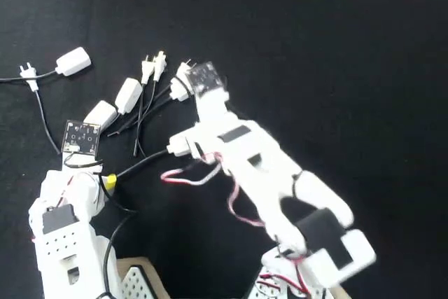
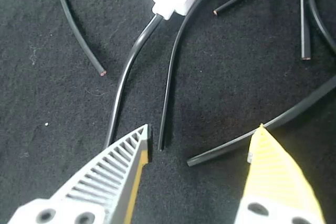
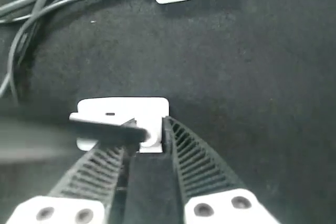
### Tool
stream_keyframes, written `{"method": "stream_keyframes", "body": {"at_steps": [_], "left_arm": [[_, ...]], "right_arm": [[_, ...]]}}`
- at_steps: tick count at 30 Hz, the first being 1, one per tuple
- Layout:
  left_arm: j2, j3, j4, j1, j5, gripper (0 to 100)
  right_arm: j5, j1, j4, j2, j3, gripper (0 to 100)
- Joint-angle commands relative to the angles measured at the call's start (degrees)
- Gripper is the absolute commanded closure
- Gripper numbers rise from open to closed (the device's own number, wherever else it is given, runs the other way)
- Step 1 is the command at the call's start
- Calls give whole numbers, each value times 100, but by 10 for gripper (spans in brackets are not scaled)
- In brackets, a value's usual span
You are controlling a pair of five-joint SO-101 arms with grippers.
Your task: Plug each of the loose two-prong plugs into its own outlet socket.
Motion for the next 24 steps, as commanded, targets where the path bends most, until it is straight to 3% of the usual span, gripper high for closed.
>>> {"method": "stream_keyframes", "body": {"at_steps": [1,8,11,24], "left_arm": [[-53,-31,53,-13,-35,696],[-53,-22,53,-13,-35,696],[-53,-22,44,-13,-35,696],[-53,-22,44,-13,-229,695]], "right_arm": [[53,-114,404,374,-163,985],[79,-97,387,180,22,985],[273,246,431,163,-4,985],[2576,3727,1099,154,-523,985]]}}
